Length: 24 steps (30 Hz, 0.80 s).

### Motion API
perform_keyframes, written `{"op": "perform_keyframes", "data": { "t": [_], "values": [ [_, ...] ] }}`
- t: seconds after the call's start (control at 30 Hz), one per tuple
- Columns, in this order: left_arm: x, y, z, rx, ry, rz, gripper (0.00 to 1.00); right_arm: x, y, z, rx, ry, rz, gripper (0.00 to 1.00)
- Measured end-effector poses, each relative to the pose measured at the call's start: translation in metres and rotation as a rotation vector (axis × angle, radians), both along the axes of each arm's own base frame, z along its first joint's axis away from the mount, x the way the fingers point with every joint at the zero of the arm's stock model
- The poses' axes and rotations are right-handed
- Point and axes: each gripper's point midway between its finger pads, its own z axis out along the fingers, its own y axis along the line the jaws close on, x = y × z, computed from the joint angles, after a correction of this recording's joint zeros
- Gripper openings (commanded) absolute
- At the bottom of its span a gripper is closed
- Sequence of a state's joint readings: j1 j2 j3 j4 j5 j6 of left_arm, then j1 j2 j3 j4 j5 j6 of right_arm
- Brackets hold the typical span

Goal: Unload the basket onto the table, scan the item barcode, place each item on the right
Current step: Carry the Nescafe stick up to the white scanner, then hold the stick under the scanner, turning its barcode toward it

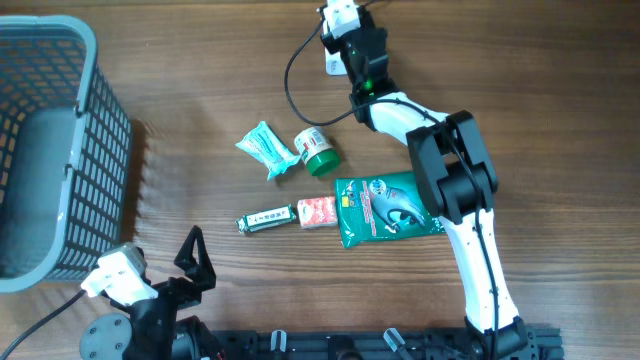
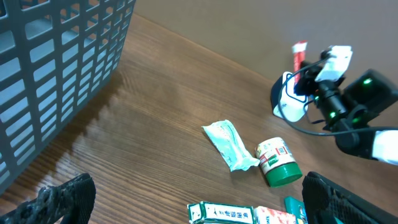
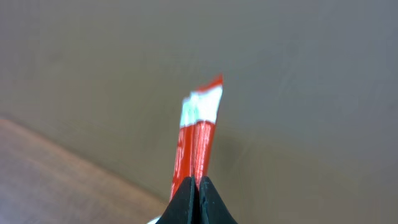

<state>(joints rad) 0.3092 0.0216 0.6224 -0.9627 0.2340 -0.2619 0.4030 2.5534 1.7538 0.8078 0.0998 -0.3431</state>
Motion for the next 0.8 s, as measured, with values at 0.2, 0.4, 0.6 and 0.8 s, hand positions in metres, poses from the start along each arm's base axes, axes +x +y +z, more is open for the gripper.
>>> {"op": "perform_keyframes", "data": {
  "t": [0.2, 0.4, 0.6, 0.8],
  "values": [
    [0.000, 0.000, 0.000, 0.000, 0.000, 0.000, 1.00, -0.005, 0.015, -0.037, 0.049, 0.136, 0.062, 0.05],
    [0.000, 0.000, 0.000, 0.000, -0.001, 0.000, 1.00, -0.007, 0.021, -0.035, 0.108, 0.155, 0.080, 0.05],
    [0.000, 0.000, 0.000, 0.001, -0.001, 0.000, 1.00, -0.007, 0.020, -0.031, 0.113, 0.146, 0.070, 0.05],
    [0.000, 0.000, 0.000, 0.000, 0.000, 0.000, 1.00, -0.007, 0.016, 0.011, 0.192, 0.157, 0.057, 0.05]
  ]
}}
